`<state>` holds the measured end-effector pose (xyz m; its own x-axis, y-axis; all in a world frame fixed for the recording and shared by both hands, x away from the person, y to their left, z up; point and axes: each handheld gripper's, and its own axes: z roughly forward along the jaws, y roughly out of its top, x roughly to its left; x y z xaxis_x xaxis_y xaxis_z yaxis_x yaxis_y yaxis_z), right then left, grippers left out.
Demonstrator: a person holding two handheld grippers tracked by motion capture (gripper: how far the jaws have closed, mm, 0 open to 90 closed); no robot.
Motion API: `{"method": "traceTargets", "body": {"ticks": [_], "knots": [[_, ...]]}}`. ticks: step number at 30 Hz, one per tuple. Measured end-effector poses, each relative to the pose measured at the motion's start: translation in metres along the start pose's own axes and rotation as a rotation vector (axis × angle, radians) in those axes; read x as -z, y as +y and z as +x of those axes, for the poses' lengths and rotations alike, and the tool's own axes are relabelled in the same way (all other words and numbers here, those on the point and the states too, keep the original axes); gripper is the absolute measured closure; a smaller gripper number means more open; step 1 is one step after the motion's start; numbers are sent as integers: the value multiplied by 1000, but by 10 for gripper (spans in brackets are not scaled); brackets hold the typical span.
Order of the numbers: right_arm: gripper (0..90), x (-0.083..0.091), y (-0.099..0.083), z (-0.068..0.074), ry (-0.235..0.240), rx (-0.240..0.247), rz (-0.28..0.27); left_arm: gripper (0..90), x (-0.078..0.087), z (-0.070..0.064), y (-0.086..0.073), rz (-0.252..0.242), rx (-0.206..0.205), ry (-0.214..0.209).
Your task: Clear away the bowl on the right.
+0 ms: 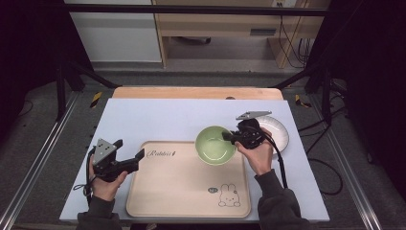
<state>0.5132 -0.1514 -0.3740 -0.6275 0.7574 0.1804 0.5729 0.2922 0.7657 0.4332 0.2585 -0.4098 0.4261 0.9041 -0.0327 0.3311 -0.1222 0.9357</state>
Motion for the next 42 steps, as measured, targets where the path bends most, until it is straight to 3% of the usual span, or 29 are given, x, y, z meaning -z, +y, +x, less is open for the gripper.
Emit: {"method": "traceTargets", "body": {"ticks": [12, 29, 42], "knots": [[826, -13, 0, 17, 54, 35, 24, 123, 1, -1, 1, 3, -7, -4], [826, -36, -5, 32, 82, 74, 84, 122, 2, -1, 2, -1, -8, -6], [826, -50, -9, 40, 105, 70, 93, 122, 1, -2, 1, 1, -9, -10]]}}
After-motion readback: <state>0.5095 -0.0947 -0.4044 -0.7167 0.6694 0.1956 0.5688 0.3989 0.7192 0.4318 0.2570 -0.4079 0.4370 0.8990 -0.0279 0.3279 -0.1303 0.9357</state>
